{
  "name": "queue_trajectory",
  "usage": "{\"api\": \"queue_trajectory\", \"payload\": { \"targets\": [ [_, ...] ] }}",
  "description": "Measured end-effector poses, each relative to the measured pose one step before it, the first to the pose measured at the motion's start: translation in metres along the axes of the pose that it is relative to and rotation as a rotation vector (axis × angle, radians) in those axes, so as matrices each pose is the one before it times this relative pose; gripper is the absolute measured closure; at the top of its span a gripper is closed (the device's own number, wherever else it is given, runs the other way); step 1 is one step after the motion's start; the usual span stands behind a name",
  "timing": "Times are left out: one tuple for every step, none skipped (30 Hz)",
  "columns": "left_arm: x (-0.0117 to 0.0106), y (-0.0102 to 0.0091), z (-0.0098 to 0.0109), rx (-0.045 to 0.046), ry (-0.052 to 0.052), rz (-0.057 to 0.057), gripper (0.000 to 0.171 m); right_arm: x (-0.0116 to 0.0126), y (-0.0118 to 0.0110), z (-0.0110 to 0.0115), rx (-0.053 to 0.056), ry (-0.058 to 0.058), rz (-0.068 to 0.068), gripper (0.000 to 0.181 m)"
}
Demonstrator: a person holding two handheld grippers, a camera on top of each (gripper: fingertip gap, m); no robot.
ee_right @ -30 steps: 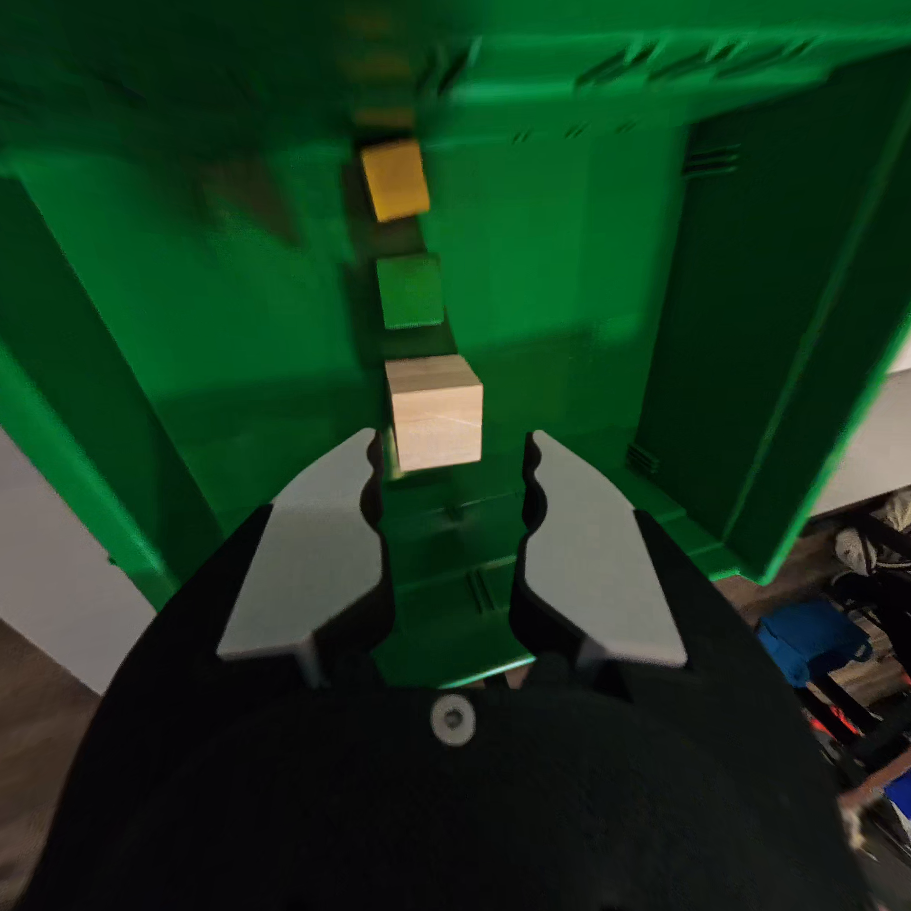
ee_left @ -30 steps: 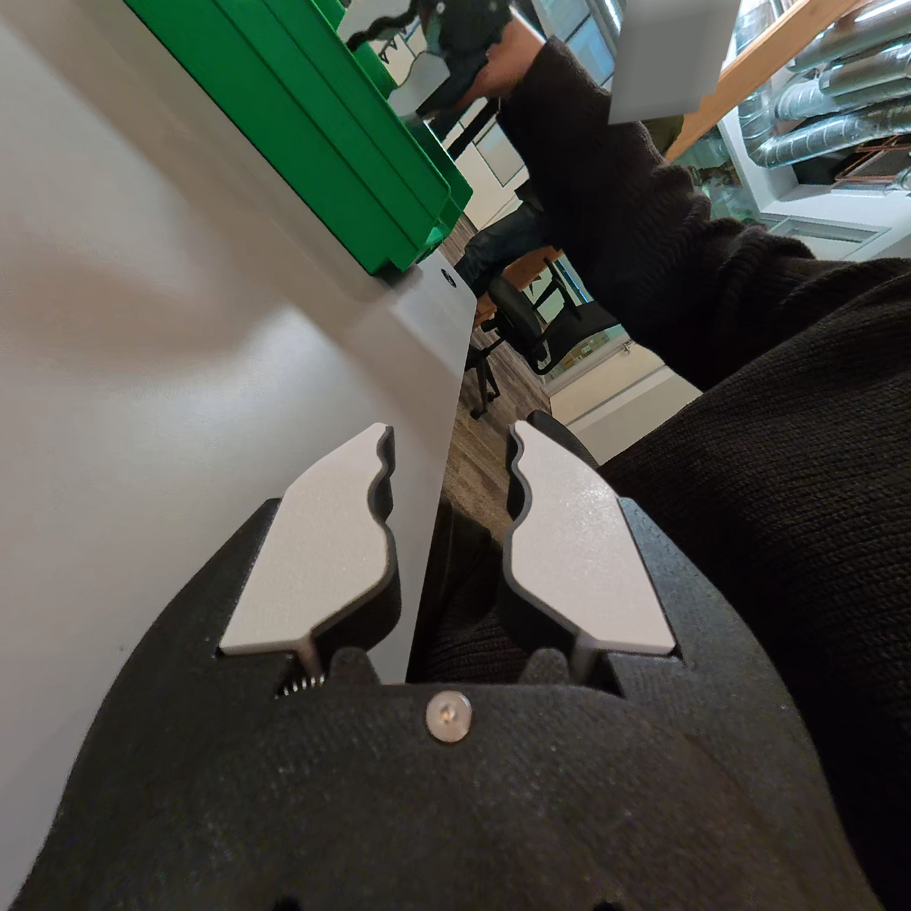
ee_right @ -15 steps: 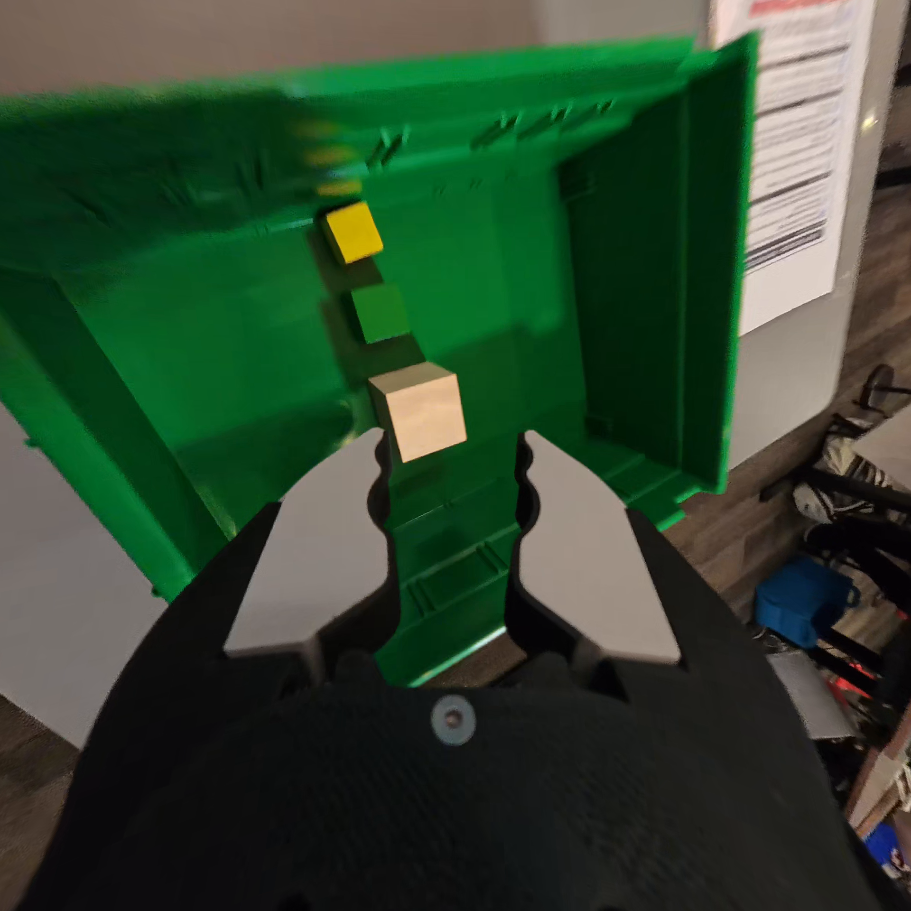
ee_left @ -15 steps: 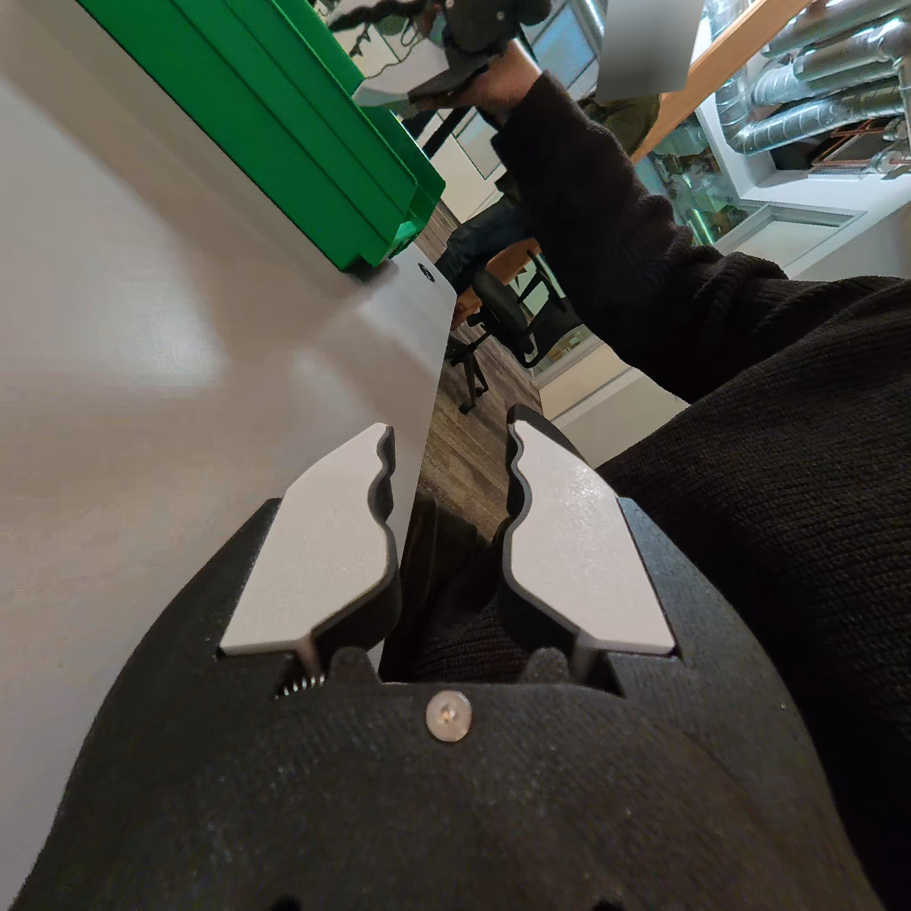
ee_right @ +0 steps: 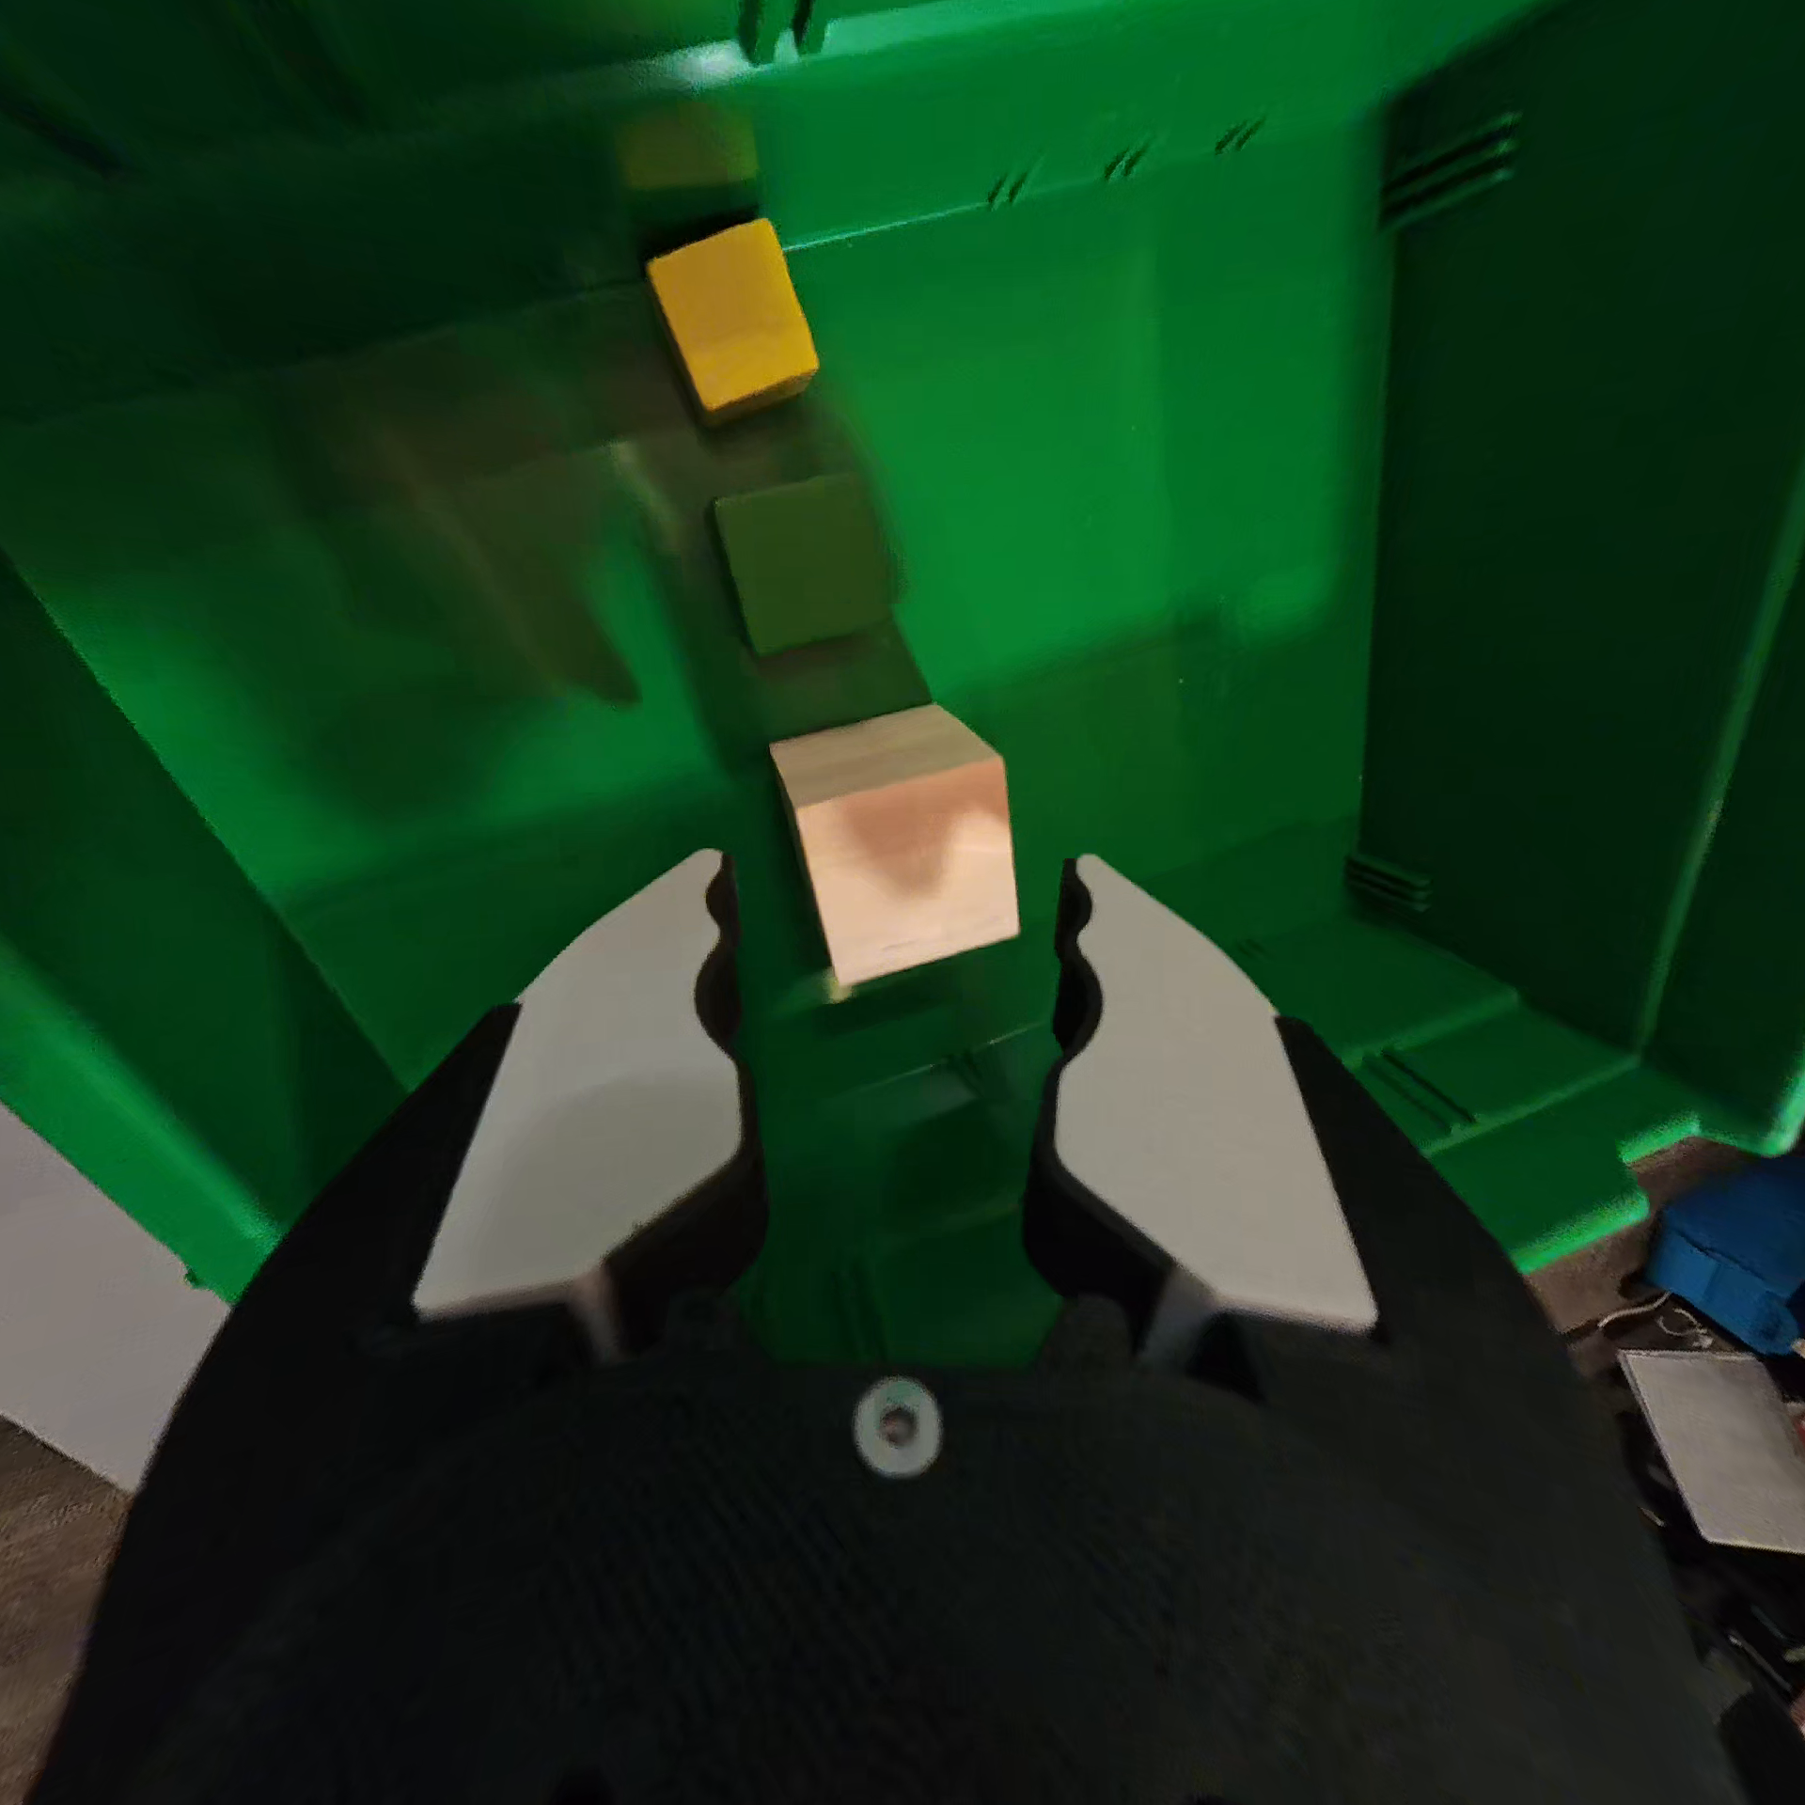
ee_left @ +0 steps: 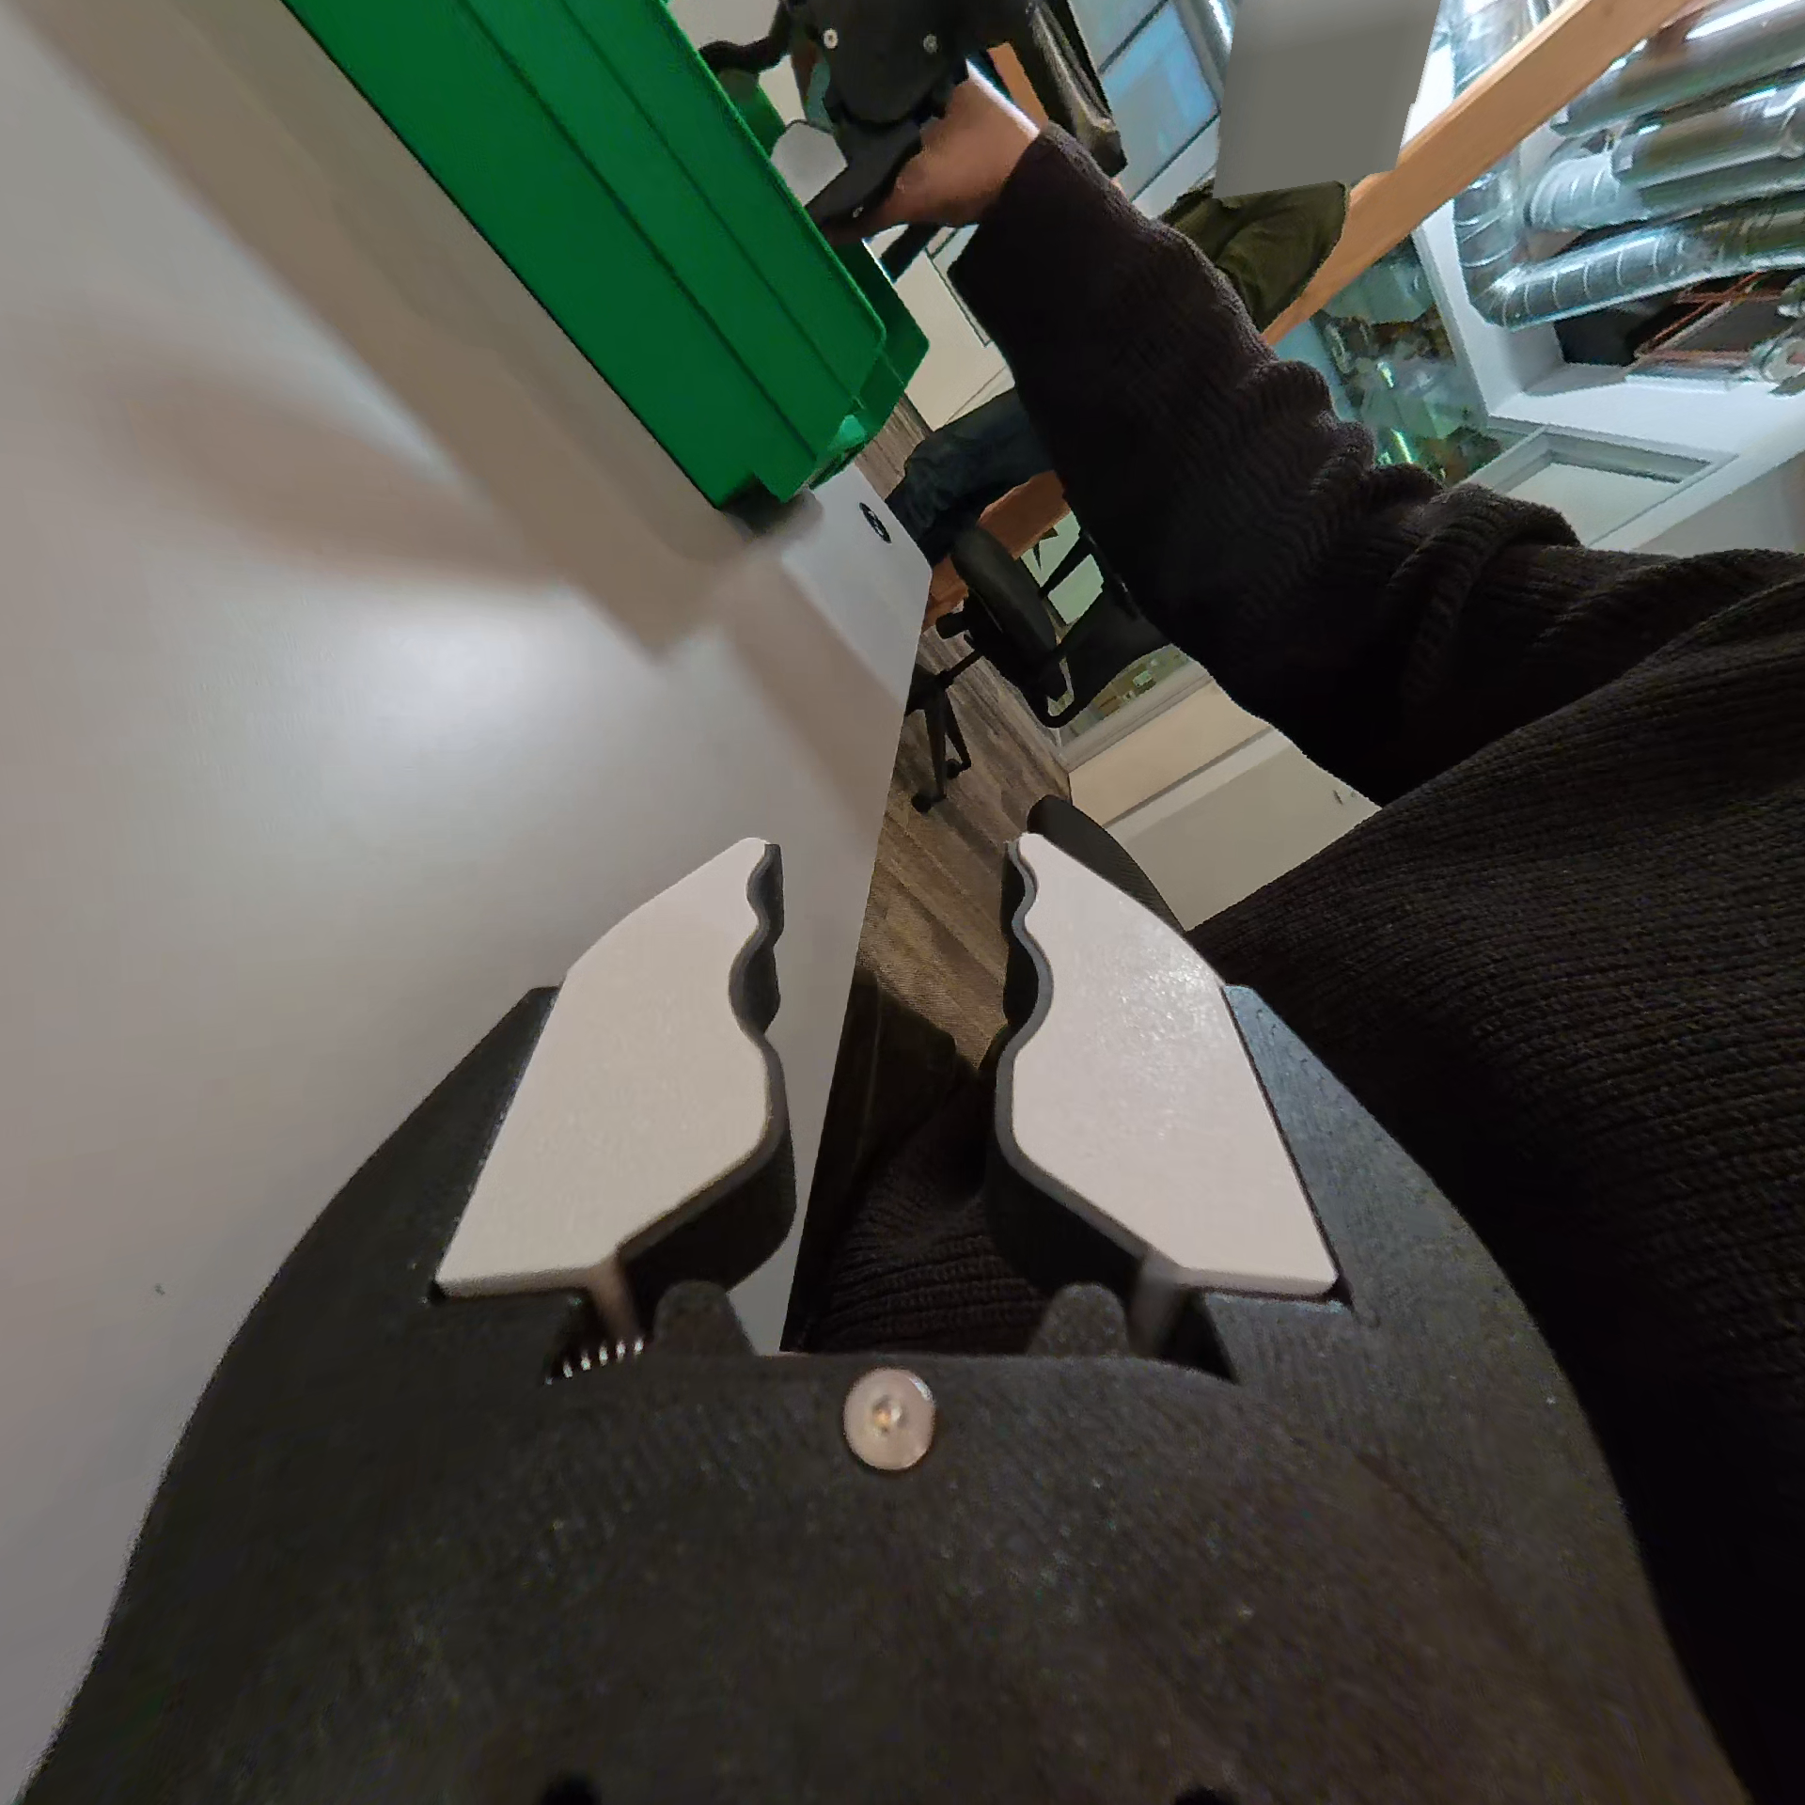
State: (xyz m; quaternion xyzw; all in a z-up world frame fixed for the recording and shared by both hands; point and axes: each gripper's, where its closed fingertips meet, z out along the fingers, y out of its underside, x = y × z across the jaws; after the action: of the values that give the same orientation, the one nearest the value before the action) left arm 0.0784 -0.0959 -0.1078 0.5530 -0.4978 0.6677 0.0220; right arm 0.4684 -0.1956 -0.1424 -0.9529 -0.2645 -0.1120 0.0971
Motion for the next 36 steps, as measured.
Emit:
{"api": "queue_trajectory", "payload": {
  "targets": [
    [-0.00034, 0.00019, -0.00018, -0.00051, 0.0008, -0.0036, 0.128, -0.00034, -0.00226, 0.0027, 0.0013, -0.0024, -0.0084, 0.117],
    [-0.00037, 0.00014, -0.00014, -0.0007, -0.0001, -0.002, 0.128, -0.00059, -0.00227, 0.00222, 0.0023, -0.0039, -0.0086, 0.12],
    [-0.00032, -0.0001, -0.00032, 0.00017, -0.001, -0.0008, 0.128, -0.00071, -0.0021, 0.00177, 0.0011, -0.005, -0.006, 0.125],
    [-0.00031, -0.00013, -0.00026, 0.00087, -0.0005, -0.0011, 0.128, -0.00065, -0.0015, 0.0014, -0.0026, -0.005, -0.0057, 0.129],
    [-0.00026, -0.00019, -0.00024, 0.00096, 0.0004, -0.0025, 0.128, -0.00013, -0.00101, 0.00077, -0.0054, 0.0006, -0.0078, 0.132],
    [-0.00028, -0.00029, -0.0002, 0.00135, 0.0009, -0.0037, 0.128, 0.00061, -0.00088, 0.00044, -0.0049, 0.0058, -0.0096, 0.135],
    [-0.00022, -0.00022, -0.0002, 0.00128, 0.0016, -0.0042, 0.128, 0.00004, -0.00091, 0.00007, -0.003, 0.0017, -0.0063, 0.137],
    [-0.00011, -0.00007, -0.0001, 0.00057, 0.0025, -0.0052, 0.128, 0.00002, -0.00086, 0.00003, -0.0035, 0.0008, -0.0022, 0.137],
    [-0.00007, -0.00021, -0.00009, 0.00075, 0.003, -0.0059, 0.128, -0.00007, -0.00055, 0.00018, -0.0042, 0.0021, -0.0031, 0.137],
    [-0.0001, -0.00037, -0.00014, 0.00198, 0.0027, -0.0062, 0.128, -0.00004, -0.00036, 0.00006, -0.0049, 0.0024, -0.0055, 0.136],
    [-0.00007, -0.00048, -0.00013, 0.00319, 0.0028, -0.0059, 0.128, -0.00018, -0.00009, -0.00001, -0.0053, 0.0014, -0.0057, 0.136],
    [0.00019, -0.00045, -0.00022, 0.00331, 0.0029, -0.0055, 0.128, -0.00039, -0.00036, -0.00019, -0.0024, -0.0007, -0.0048, 0.137],
    [0.00012, -0.00028, -0.00021, 0.0024, 0.0024, -0.0046, 0.128, -0.00049, -0.00058, -0.00011, 0.0019, -0.003, -0.0014, 0.137],
    [0.00014, -0.0002, -0.00024, 0.00126, 0.0017, -0.0033, 0.128, -0.00067, -0.00059, -0.00018, 0.0026, -0.0036, -0.0005, 0.137],
    [0.00013, -0.00009, -0.00023, 0.00073, 0.0004, -0.0014, 0.128, -0.00004, -0.00009, 0.00005, 0.0007, -0.0006, -0.0004, 0.137],
    [0.00003, -0.00009, -0.00021, 0.00117, -0.0006, 0.0005, 0.128, 0.00011, 0.00035, 0.00005, -0.0013, 0.0004, 0.0021, 0.137],
    [0.00004, -0.00024, -0.00017, 0.00092, -0.001, 0.0013, 0.128, 0.00018, 0.00038, 0.00008, -0.0003, -0.0008, 0.0028, 0.137],
    [0.00017, -0.00007, -0.00003, 0.0, -0.0005, 0.0013, 0.128, 0.00011, 0.00006, 0.00001, 0.0025, -0.0005, 0.0012, 0.137],
    [-0.00005, 0.00008, 0.00009, -0.00068, -0.0001, 0.0006, 0.128, 0.00019, 0.0003, 0.00005, 0.0001, 0.0002, 0.0015, 0.137],
    [0.00001, 0.00008, 0.0001, -0.00063, 0.0, 0.0, 0.128, 0.0001, 0.00014, -0.00006, 0.0004, 0.0002, 0.0008, 0.137],
    [-0.00014, 0.00018, 0.00012, -0.0005, -0.0001, -0.0004, 0.128, 0.00019, 0.00007, -0.0001, 0.0006, 0.0011, -0.0018, 0.137],
    [-0.00004, 0.00026, 0.00018, -0.00067, 0.0001, -0.0006, 0.129, 0.00034, 0.00011, -0.00029, 0.0, 0.0029, -0.0033, 0.137],
    [-0.00002, 0.00021, 0.00021, -0.00119, 0.0, -0.0007, 0.129, 0.00062, 0.00012, -0.00044, -0.0014, 0.0049, -0.0018, 0.136],
    [-0.00013, 0.00029, 0.00016, -0.0009, -0.0004, -0.0003, 0.129, 0.00086, 0.00014, -0.00046, -0.0007, 0.0068, 0.0011, 0.133],
    [-0.00001, 0.00007, 0.0001, -0.00056, -0.0001, 0.0, 0.129, 0.00054, -0.00024, -0.00065, 0.0019, 0.0047, 0.0034, 0.127],
    [-0.00005, -0.00001, 0.00004, -0.0004, -0.0001, 0.0001, 0.129, 0.00026, -0.00054, -0.00107, 0.0045, 0.002, 0.0041, 0.124],
    [-0.00002, 0.0, 0.0, 0.00001, -0.0001, 0.0, 0.129, 0.0004, -0.00101, -0.00143, 0.0084, 0.0037, 0.005, 0.122],
    [0.00012, -0.00013, 0.00003, 0.00051, 0.0003, 0.0, 0.129, 0.00046, -0.00108, -0.00183, 0.0087, 0.0047, 0.006, 0.119],
    [0.00016, -0.00009, -0.00003, 0.00068, 0.0003, 0.0001, 0.129, 0.00082, -0.00098, -0.00254, 0.0082, 0.0069, 0.0083, 0.117],
    [0.0002, -0.00016, 0.00001, 0.00034, 0.0005, 0.0003, 0.129, 0.00105, -0.0017, -0.0033, 0.012, 0.009, 0.0094, 0.115],
    [0.00045, -0.00014, -0.00003, 0.00011, 0.0009, 0.0009, 0.129, 0.00091, -0.00362, -0.00488, 0.0238, 0.011, 0.0105, 0.114],
    [0.00057, -0.00006, -0.00005, -0.00009, 0.001, 0.0018, 0.129, 0.00106, -0.00669, -0.00631, 0.0396, 0.0124, 0.0178, 0.115],
    [0.0006, 0.00004, 0.00005, -0.00049, 0.0005, 0.0029, 0.129, 0.0008, -0.00974, -0.00819, 0.053, 0.0117, 0.0264, 0.114],
    [0.00054, 0.00012, 0.00006, -0.00124, -0.0001, 0.0045, 0.129, 0.0002, -0.01402, -0.01, 0.0701, 0.0124, 0.0319, 0.114],
    [0.00042, 0.00017, 0.00026, -0.00217, -0.0009, 0.0061, 0.129, -0.00015, -0.01846, -0.0114, 0.0884, 0.0178, 0.0371, 0.116],
    [0.00035, 0.00043, 0.00037, -0.00254, -0.002, 0.0076, 0.129, -0.00199, -0.0219, -0.01159, 0.0973, 0.0125, 0.0425, 0.115]
  ]
}}
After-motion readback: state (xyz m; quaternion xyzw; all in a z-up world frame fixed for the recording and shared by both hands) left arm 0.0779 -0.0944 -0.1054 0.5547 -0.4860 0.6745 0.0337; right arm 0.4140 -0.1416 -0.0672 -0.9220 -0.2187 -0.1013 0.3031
